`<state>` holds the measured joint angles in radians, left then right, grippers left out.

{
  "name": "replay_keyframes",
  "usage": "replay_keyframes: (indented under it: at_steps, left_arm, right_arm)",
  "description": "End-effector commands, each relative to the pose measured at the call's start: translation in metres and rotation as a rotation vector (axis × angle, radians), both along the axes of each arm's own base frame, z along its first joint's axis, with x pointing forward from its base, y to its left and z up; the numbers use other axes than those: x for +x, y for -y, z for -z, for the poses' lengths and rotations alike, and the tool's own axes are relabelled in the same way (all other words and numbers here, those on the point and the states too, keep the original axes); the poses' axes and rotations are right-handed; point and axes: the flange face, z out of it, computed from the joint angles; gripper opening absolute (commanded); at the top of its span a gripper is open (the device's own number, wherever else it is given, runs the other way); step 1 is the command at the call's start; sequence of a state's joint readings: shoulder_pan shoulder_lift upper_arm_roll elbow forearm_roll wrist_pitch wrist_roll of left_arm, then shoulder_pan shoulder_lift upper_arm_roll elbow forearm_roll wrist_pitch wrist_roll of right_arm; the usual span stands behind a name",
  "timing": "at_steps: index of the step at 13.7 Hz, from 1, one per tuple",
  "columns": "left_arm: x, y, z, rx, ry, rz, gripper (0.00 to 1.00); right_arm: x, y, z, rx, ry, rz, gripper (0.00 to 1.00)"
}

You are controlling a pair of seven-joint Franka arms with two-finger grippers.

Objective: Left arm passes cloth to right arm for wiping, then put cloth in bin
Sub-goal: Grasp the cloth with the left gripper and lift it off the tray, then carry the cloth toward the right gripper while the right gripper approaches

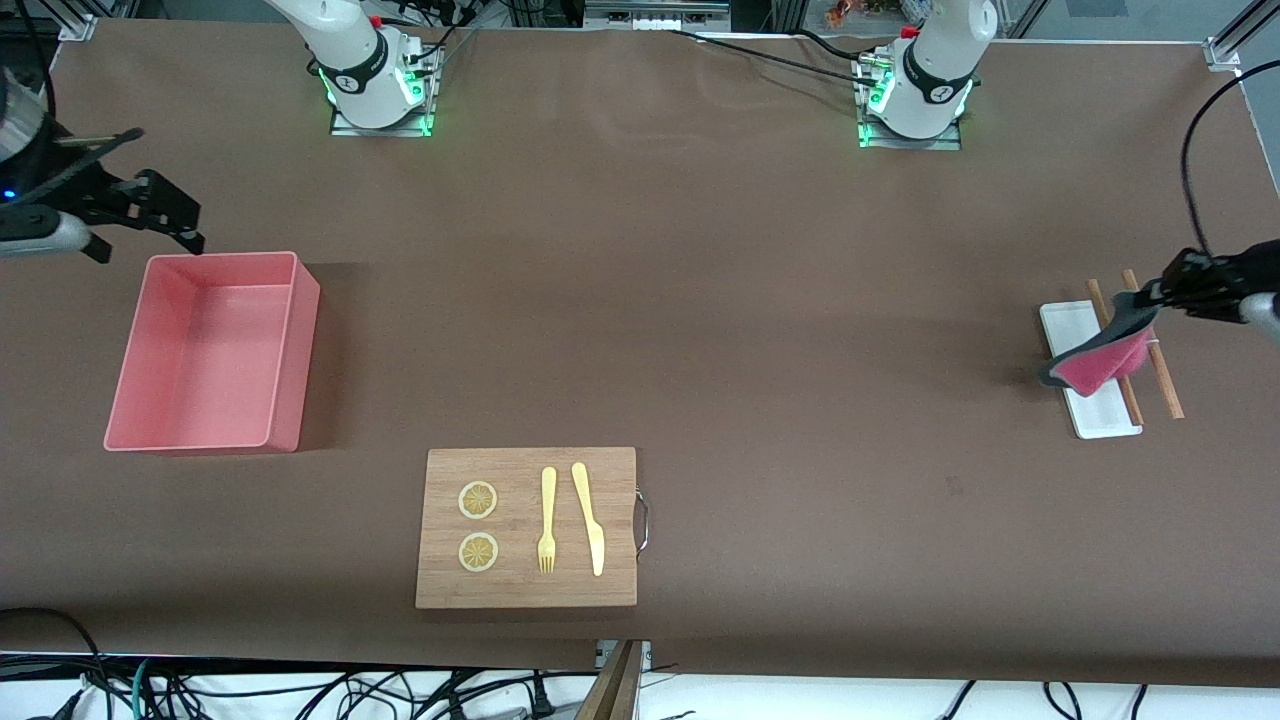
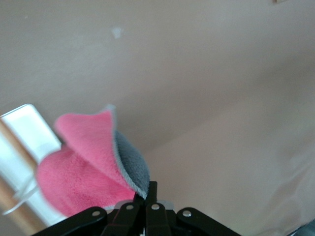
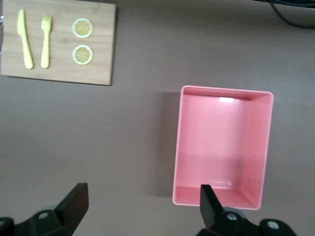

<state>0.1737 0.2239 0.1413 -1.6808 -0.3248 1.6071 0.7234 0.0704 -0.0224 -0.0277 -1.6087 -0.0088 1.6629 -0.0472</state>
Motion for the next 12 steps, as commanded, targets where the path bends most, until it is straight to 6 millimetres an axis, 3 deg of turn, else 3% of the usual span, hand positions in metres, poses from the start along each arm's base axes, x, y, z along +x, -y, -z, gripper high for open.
replay_keyframes:
  at_steps: [1,5,7,9,11,12]
  left_arm:
    - [0.025,0.079,-0.025,0.05,-0.048,-0.139,0.0]
    - [0.049,0.211,-0.021,0.053,-0.01,-0.219,0.0]
    - [0.055,0.279,-0.008,0.025,0.024,-0.215,0.0]
    - [0.054,0.351,0.008,-0.008,0.035,-0.269,0.0]
    - [0.05,0.403,0.012,-0.05,0.055,-0.364,0.0]
    - [0.049,0.41,0.011,-0.059,0.057,-0.378,0.0]
  right_arm:
    - [-0.007,0.009,-0.02,0.001,-0.003,0.003,1.0]
    - [-0.019,-0.001,-0.013,-0.01,-0.102,-0.16,1.0]
    - [-0.02,-0.006,-0.004,-0.009,-0.148,-0.464,1.0]
    - [-0.016,-0.014,0.004,0.038,-0.154,-0.647,1.0]
    - [-0.013,-0.033,0.021,0.188,-0.161,-0.748,1.0]
    - [-0.007,-0.041,0.035,0.268,-0.165,-0.819,1.0]
